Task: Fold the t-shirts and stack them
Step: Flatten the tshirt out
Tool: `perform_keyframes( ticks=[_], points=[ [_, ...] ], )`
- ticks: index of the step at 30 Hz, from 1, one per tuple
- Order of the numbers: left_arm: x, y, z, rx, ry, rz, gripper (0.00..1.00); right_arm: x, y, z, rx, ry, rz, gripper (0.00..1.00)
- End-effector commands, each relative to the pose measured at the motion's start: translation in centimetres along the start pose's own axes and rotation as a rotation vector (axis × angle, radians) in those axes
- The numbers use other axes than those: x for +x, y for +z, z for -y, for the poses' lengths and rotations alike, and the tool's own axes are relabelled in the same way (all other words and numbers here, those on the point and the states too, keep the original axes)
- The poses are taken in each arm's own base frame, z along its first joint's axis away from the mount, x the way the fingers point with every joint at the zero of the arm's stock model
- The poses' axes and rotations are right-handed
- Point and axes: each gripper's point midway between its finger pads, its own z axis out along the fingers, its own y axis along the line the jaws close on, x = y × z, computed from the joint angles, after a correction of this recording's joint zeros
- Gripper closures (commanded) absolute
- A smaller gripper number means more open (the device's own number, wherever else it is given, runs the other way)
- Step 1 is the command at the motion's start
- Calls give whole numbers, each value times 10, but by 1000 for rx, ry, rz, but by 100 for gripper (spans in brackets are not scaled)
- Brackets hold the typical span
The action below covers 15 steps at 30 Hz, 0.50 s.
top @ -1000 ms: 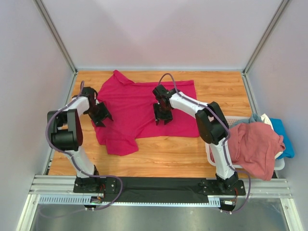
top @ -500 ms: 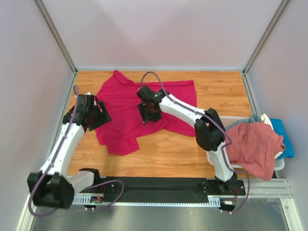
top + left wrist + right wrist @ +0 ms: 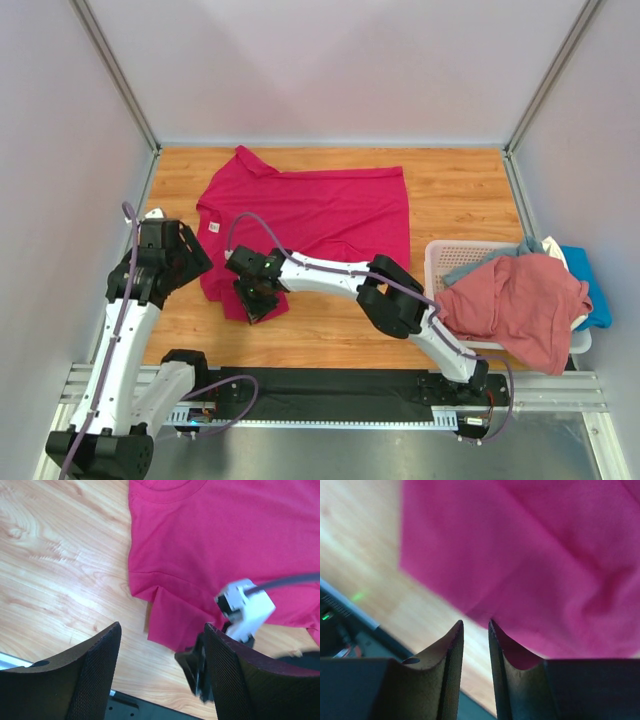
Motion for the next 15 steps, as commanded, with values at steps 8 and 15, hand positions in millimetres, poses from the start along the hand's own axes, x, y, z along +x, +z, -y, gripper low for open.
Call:
perform_keyframes(
  ticks=[8,15],
  points=[
    [2,-23,-17,-24,20,36,26,28,7,-2,-51,1,-59,76],
    [36,-27,-18,11,46,-103,24,69,-66,-31,-208,-7,-51,60]
  ],
)
